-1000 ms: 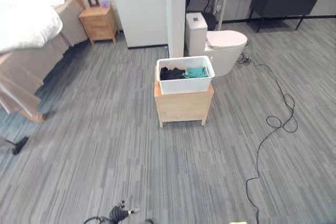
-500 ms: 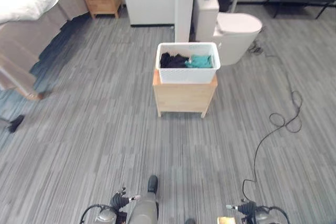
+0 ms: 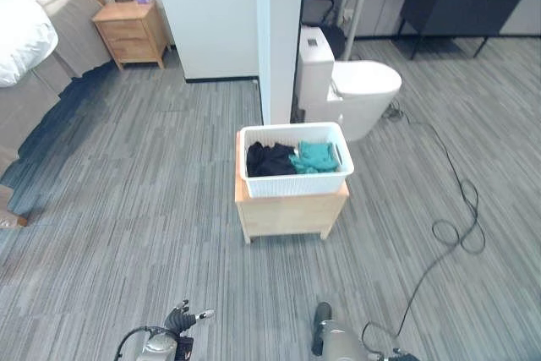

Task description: Grab the laundry basket,head to the washer,open it,put in the laundry and shut it.

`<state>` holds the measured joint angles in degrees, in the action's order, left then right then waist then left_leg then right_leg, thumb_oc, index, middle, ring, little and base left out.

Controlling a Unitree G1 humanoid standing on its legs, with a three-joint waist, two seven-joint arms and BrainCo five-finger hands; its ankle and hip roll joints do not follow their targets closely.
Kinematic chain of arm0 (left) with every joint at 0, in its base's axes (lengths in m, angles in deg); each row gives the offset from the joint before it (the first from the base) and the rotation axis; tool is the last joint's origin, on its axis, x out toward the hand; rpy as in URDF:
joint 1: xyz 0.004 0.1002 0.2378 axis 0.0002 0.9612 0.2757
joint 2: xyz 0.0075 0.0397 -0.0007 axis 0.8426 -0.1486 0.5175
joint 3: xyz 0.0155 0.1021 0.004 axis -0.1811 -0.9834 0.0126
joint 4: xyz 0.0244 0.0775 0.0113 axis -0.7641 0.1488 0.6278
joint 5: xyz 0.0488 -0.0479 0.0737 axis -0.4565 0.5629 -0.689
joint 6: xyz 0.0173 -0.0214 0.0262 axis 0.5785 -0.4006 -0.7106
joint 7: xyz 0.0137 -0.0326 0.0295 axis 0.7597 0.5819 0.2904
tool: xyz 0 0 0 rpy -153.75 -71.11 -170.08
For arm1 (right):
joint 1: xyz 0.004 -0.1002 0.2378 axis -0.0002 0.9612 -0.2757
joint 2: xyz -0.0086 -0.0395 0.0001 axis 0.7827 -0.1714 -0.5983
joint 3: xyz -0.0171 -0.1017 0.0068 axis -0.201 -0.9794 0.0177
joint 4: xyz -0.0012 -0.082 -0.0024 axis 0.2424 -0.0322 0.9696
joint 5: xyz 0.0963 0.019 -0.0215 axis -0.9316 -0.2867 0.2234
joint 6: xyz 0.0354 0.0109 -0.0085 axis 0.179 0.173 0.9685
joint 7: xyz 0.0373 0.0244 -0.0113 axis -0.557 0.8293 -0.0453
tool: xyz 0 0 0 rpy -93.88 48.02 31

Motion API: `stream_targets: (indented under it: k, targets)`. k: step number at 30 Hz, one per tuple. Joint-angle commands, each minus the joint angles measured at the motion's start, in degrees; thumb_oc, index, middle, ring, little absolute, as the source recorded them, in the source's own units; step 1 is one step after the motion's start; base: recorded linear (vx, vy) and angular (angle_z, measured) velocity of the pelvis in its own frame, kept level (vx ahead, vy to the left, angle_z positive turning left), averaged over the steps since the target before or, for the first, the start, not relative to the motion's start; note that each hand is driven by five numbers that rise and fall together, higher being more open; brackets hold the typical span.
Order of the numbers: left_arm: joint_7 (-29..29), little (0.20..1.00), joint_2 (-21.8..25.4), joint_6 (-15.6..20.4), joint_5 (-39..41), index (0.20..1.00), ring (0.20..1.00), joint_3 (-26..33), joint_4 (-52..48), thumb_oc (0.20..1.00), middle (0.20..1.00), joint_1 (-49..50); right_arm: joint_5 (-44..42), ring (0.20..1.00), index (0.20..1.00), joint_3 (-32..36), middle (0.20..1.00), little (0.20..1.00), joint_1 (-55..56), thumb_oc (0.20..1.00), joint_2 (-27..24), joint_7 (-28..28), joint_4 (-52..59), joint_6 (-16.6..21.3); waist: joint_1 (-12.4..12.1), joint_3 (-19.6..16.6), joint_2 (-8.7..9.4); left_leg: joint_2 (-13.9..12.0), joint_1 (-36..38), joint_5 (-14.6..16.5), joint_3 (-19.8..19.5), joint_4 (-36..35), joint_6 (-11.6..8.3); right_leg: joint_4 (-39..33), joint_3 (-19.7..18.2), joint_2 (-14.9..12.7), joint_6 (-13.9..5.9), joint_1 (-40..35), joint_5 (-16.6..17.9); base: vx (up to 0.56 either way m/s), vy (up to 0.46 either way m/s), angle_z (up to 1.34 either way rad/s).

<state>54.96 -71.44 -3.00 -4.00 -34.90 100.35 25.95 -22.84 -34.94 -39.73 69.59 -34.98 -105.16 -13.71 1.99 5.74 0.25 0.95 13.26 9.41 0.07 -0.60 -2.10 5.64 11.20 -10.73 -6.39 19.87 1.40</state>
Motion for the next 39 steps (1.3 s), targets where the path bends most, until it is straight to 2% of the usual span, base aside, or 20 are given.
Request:
stream_targets:
  k: [1, 3, 5, 6, 7, 9, 10, 12, 13, 15, 17, 19, 20, 23, 30, 34, 37, 39]
  targets:
    - [-1.61, 1.0, 0.81, 1.65, -3.41, 1.0, 1.0, -0.86, -4.38, 1.0, 1.0, -0.71, -1.16, 1.0, 1.0, 1.61, 1.0, 1.0, -2.06, 1.0, -1.6, -0.72, -1.96, 0.48, -0.49, 1.04, 2.1, 0.53, -5.33, 1.06, -2.52, 4.91, 0.92, -8.5, -2.46, -3.5, -5.43, -7.98, 9.18, 0.37, -0.19, 0.64]
    - [-2.2, 1.0, 0.88, 1.73, -4.2, 1.0, 1.0, -1.64, -6.67, 1.0, 1.0, -0.95, -1.01, 1.0, 1.0, 1.82, 1.0, 1.0, -1.12, 1.0, -1.92, -0.7, -1.89, 0.51, 0.13, 0.05, 2.95, 0.56, -3.51, 3.0, -4.23, 5.31, 0.5, -8.27, -4.44, -3.08, -5.07, -9.18, 9.76, 0.36, -0.221, 0.69]
    - [-3.32, 1.0, 0.56, 1.91, -4.32, 1.0, 1.0, -1.42, -8.7, 1.0, 1.0, -0.78, -0.97, 1.0, 1.0, 1.85, 1.0, 1.0, -0.35, 1.0, -1.94, -0.81, -1.3, 0.6, 0.48, -0.97, 2.78, -0.47, -2.3, 4.28, -5.14, 7.1, -0.07, -7.21, -5.63, -1.6, -4.28, -10.4, 9.49, 0.38, -0.313, 0.45]
    - [-4.96, 1.0, 0.24, 1.94, -3.86, 1.0, 1.0, -0.95, -9.78, 1.0, 1.0, -1.31, -0.29, 1.0, 1.0, 0.74, 1.0, 1.0, -0.78, 1.0, -1.61, -1.25, -1.31, 0.59, 0.25, -1.19, 2.44, -2.14, -4.08, -0.1, -5.48, 14.15, -2.09, -5.34, -4.98, 0.56, -2.61, -11.37, 7.96, 0.31, -0.359, -0.06]
    - [-5.62, 1.0, 0.19, 2.01, -2.81, 1.0, 1.0, -0.61, -11.09, 1.0, 1.0, -1.64, -0.66, 1.0, 1.0, 0.78, 1.0, 1.0, -0.88, 1.0, -1.61, -1.79, -1.21, 0.69, 0.1, -0.86, 2.65, -2.57, -8.01, -3.07, -5.66, 21.91, -2.93, -5.02, -4.76, 0.91, -1.51, -12.45, 6.99, 0.22, -0.356, -0.07]
    - [-8.6, 1.0, 0.3, 2.41, 0.07, 1.0, 1.0, 1.43, -17.53, 1.0, 1.0, -0.78, -0.68, 1.0, 1.0, -0.35, 1.0, 1.0, -1.49, 1.0, -2.06, -3.23, -0.36, 0.69, -1.82, 0.67, 3.82, -1.23, -17.12, -10.02, -7.33, 35.64, -3.39, -7.22, -4.25, 2.43, 1.42, -17.15, 4.86, 0.15, -0.32, 0.24]
    - [-9.45, 1.0, 0.61, 2.29, 0.08, 1.0, 1.0, 1.68, -19.76, 1.0, 1.0, -0.66, -0.55, 1.0, 1.0, -0.4, 1.0, 1.0, -1.52, 1.0, -2.19, -3.72, -0.6, 0.5, -2.17, 0.89, 4.15, -2.25, -18.87, -11.02, -6.59, 34.35, -3.48, -8.13, -4.0, 2.51, 1.73, -18.45, 4.17, 0.22, -0.263, 0.18]
    - [-10.98, 1.0, 1.62, 1.12, -4.07, 1.0, 1.0, 1.78, -25.8, 1.0, 1.0, 1.33, -0.71, 1.0, 1.0, 0.23, 1.0, 1.0, -1.93, 1.0, -3.28, -4.88, -0.79, 0.38, -3.5, 1.1, 4.35, -4.18, -21.23, -8.37, -4.0, 23.91, -3.02, -9.33, -3.21, 2.43, 1.24, -20.64, 2.72, 0.23, -0.04, 0.02]
    - [-12.08, 1.0, 1.74, 0.59, -5.04, 1.0, 1.0, 3.78, -29.4, 1.0, 1.0, 3.1, -0.11, 1.0, 1.0, 1.1, 1.0, 1.0, -1.89, 1.0, -3.93, -5.23, -0.35, 0.12, -3.95, 0.21, 2.73, -6.83, -20.94, -10.15, -3.36, 11.34, -3.91, -10.11, -2.64, 3.1, 0.47, -21.63, 1.27, 0.22, 0.079, 0.05]
    - [-12.9, 1.0, 1.61, -0.4, -5.88, 1.0, 1.0, 4.89, -31.31, 1.0, 1.0, 4.86, -0.36, 1.0, 1.0, 2.02, 1.0, 1.0, -2.61, 1.0, -4.71, -6.04, 1.22, -0.23, -4.53, 0.57, 2.08, -8.31, -21.77, -13.34, -2.43, 8.06, -4.45, -9.86, -2.54, 2.93, 0.66, -23.04, 0.25, 0.16, 0.078, -0.29]
    - [-13.07, 1.0, 2.02, -1.6, -7.48, 1.0, 1.0, 7.25, -33.34, 1.0, 1.0, 7.84, -0.26, 1.0, 1.0, 3.53, 1.0, 1.0, -2.7, 1.0, -5.53, -6.74, 4.85, -0.26, -4.42, -0.5, 0.41, -9.24, -19.53, -13.0, -2.3, 4.86, -4.34, -9.71, -2.96, 4.05, 0.49, -23.68, -0.75, 0.18, 0.08, -0.37]
    - [-12.32, 1.0, 3.13, -2.62, -8.13, 1.0, 1.0, 9.59, -38.12, 1.0, 1.0, 10.21, -2.89, 1.0, 1.0, 8.3, 1.0, 1.0, -1.3, 1.0, -7.56, -8.05, 11.54, -0.08, -4.03, -1.68, -0.41, -9.17, -17.35, -12.51, -1.12, 4.28, -4.47, -10.15, -3.26, 3.17, 0.27, -24.92, -0.63, 0.19, 0.081, -0.41]
    - [-12.27, 1.0, 3.15, -2.77, -8.13, 1.0, 1.0, 9.61, -38.36, 1.0, 1.0, 10.4, -2.89, 1.0, 1.0, 8.32, 1.0, 1.0, -1.11, 1.0, -7.58, -8.07, 11.76, -0.21, -4.1, -1.66, -0.41, -9.17, -17.19, -12.47, -1.04, 4.24, -4.46, -10.15, -3.33, 3.17, 0.26, -25.02, -0.65, 0.15, 0.075, -0.23]
    - [-12.06, 1.0, 4.6, -3.13, -10.03, 1.0, 1.0, 14.89, -45.2, 1.0, 1.0, 14.81, -2.65, 1.0, 1.0, 12.28, 1.0, 1.0, 1.29, 1.0, -10.17, -7.92, 20.88, -0.17, -4.36, -2.58, -0.83, -9.22, -14.3, -11.35, 0.53, 2.6, -4.18, -10.34, -4.11, 2.32, -0.28, -25.78, -0.6, 0.13, 0.06, 0.28]
    - [-13.19, 1.0, 7.05, -4.13, -14.64, 1.0, 1.0, 21.67, -51.06, 1.0, 1.0, 16.29, 2.32, 1.0, 1.0, 15.22, 1.0, 1.0, 3.45, 1.0, -12.26, -6.84, 35.84, -0.2, -4.71, -3.3, 0.01, -8.74, -12.18, -9.86, 2.64, 2.28, -3.44, -9.83, -5.31, 1.13, -0.96, -25.55, -0.2, 0.08, 0.029, -0.18]
    - [-12.17, 1.0, 7.09, -4.68, -14.42, 1.0, 1.0, 20.68, -51.19, 1.0, 1.0, 15.76, 3.49, 1.0, 1.0, 14.81, 1.0, 1.0, 3.62, 1.0, -11.8, -6.64, 37.92, -0.49, -4.68, -3.38, 0.32, -8.78, -11.49, -9.57, 3.12, 1.89, -3.27, -9.51, -5.32, 1.05, -1.12, -25.52, -0.33, 0.03, 0.003, -0.16]
    - [-9.43, 1.0, 7.15, -5.95, -13.99, 1.0, 1.0, 17.4, -49.5, 1.0, 1.0, 15.2, 3.93, 1.0, 1.0, 14.09, 1.0, 1.0, 3.23, 1.0, -11.42, -6.23, 38.78, -1.0, -4.36, -3.54, 0.28, -8.82, -10.8, -9.63, 3.54, 1.1, -3.16, -9.33, -5.22, 1.03, -1.27, -25.6, -0.42, 0.06, 0.013, -0.13]
    - [-6.1, 1.0, 6.88, -7.03, -11.63, 1.0, 1.0, 13.08, -47.65, 1.0, 1.0, 14.15, 4.4, 1.0, 1.0, 12.75, 1.0, 1.0, 2.06, 1.0, -11.51, -5.9, 38.77, -1.87, -4.02, -3.64, 0.02, -8.91, -9.89, -9.11, 3.67, 0.3, -3.06, -9.19, -5.04, 1.16, -1.51, -25.81, -0.9, 0.05, 0.025, -0.05]
